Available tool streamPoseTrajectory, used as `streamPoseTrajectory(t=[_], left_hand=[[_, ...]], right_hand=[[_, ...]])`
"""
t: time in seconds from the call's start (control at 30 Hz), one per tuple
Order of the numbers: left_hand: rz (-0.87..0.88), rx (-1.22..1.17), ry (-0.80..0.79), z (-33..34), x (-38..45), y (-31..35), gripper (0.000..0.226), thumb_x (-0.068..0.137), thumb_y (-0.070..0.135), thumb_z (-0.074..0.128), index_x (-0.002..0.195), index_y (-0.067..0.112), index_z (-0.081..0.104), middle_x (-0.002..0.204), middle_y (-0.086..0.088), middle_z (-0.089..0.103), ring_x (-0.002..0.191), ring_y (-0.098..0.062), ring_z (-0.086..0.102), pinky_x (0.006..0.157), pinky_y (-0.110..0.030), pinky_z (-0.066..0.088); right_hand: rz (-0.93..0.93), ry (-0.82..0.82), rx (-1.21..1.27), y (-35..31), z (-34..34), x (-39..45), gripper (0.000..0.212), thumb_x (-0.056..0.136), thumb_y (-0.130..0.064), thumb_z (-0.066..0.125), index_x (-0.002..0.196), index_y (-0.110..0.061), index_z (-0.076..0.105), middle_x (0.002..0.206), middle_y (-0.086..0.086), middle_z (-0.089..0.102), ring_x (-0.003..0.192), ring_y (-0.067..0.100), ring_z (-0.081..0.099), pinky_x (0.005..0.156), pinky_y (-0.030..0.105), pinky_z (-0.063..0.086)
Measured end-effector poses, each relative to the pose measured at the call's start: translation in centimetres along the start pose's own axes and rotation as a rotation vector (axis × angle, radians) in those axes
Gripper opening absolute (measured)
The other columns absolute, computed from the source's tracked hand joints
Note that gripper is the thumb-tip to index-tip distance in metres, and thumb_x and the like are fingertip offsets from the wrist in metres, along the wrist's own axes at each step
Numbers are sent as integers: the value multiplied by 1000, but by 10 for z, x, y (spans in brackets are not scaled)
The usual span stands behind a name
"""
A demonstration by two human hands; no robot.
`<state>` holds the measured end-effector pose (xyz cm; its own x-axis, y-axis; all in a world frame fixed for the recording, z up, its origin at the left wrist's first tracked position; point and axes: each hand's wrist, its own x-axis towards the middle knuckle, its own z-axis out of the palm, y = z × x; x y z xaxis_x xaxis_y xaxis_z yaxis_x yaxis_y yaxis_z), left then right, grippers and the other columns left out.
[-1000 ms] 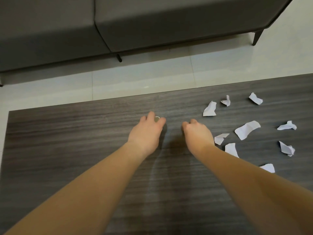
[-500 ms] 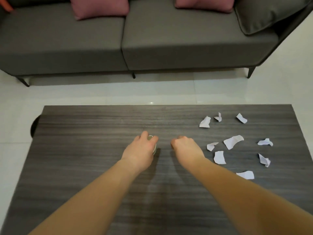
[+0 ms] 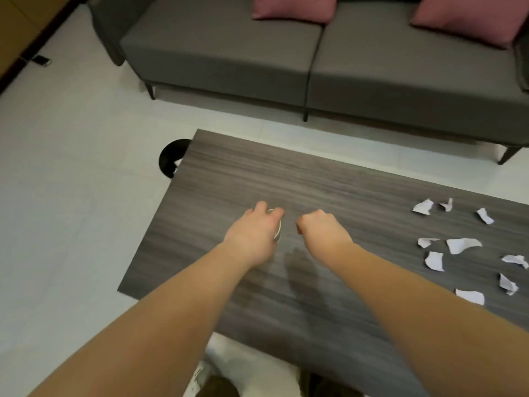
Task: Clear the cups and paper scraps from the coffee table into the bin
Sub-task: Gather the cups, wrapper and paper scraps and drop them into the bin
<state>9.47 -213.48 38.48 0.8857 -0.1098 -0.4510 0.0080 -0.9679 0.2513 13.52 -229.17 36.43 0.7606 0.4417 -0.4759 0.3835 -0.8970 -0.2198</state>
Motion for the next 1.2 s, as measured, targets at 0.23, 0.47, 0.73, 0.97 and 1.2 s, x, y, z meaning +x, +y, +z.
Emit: streamPoseTrajectory(t=[0.23, 0.47, 0.73, 0.97, 1.2], left_hand=[[-43, -61, 4, -2, -78, -115, 56, 85, 20, 63, 135, 23, 39, 128, -10, 40, 110, -34, 50, 93, -47, 47], [-72, -67, 21, -17, -155, -239, 54, 86, 22, 63, 134, 23, 39, 127, -9, 40, 111, -33, 50, 91, -47, 48], [-155, -92, 24, -31, -189, -344, 57, 88, 22, 61, 139, 25, 36, 128, -7, 40, 110, -30, 50, 90, -44, 49], [-132, -75, 31, -62, -157, -426, 55, 87, 20, 60, 137, 24, 36, 126, -7, 41, 108, -31, 51, 89, -44, 49], [-95, -88, 10, -101, -110, -500, 60, 87, 23, 56, 141, 26, 30, 127, -6, 40, 107, -26, 50, 89, -40, 49]], right_hand=[[18, -41, -32, -122, 25, -2, 37, 84, 11, 45, 109, -11, 62, 104, 15, 61, 96, 36, 61, 76, 42, 54], [32, -58, -43, -254, 36, 4, 36, 81, 15, 41, 100, -10, 59, 98, 14, 60, 91, 34, 60, 69, 38, 48], [-45, -35, -12, -364, 43, 47, 36, 80, 17, 47, 102, -10, 56, 95, 9, 51, 77, 28, 49, 66, 38, 49], [0, -27, 35, -422, 47, 123, 32, 83, 10, 45, 104, -12, 57, 88, 5, 45, 76, 27, 45, 64, 37, 43], [49, -61, 126, -478, 31, 196, 31, 81, 11, 45, 101, -11, 52, 88, 6, 41, 85, 30, 53, 66, 37, 46]])
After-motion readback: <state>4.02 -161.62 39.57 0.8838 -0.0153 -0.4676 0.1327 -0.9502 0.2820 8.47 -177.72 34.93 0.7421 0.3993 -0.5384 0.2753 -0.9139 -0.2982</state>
